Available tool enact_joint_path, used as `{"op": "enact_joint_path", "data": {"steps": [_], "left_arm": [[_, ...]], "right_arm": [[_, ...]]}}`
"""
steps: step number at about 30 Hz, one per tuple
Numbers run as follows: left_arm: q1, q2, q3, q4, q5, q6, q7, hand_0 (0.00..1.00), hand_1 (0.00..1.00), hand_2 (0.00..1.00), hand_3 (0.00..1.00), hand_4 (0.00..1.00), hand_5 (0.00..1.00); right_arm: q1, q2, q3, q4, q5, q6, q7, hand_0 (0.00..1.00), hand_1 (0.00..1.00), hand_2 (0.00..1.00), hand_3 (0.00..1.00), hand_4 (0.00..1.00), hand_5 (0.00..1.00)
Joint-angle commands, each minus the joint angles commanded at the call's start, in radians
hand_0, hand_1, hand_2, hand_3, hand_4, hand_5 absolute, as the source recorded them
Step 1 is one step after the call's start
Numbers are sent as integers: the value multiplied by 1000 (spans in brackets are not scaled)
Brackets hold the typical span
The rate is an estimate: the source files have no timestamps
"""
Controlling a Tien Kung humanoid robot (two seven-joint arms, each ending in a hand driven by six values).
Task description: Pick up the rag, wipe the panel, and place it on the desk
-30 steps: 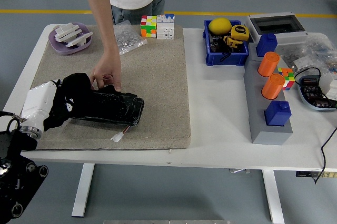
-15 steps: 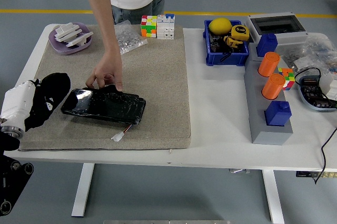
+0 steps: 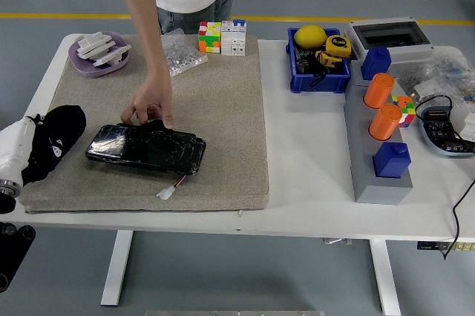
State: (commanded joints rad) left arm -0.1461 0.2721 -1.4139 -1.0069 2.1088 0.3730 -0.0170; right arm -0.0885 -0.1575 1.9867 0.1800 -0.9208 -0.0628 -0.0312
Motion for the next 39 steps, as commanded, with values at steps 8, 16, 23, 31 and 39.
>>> {"op": "enact_joint_path", "data": {"steps": [8,16,23,31,39], "left_arm": [[4,4,-4,0,16,-51,23,740,783,795,735,799,135],[12,2,-10,-18,-1,-60,22,831,864,853,847,901,228],[40,-3,-28,-68,-101,-31,-45,846,872,861,847,933,286],[60,-9,-44,-71,-426,1,-284,702,745,702,578,680,315],[69,-26,-42,-77,-760,-83,-483,663,714,643,563,653,333]], "right_arm": [[-3,-3,4,0,-4,-1,-1,529,571,658,566,976,431],[-2,-4,21,0,-22,1,0,530,571,658,566,976,431],[-4,-5,29,0,-29,0,1,529,570,658,565,975,431],[-3,-3,36,0,-37,0,1,527,571,658,564,971,430],[-5,-2,43,0,-40,-2,0,529,570,658,564,972,430]]}}
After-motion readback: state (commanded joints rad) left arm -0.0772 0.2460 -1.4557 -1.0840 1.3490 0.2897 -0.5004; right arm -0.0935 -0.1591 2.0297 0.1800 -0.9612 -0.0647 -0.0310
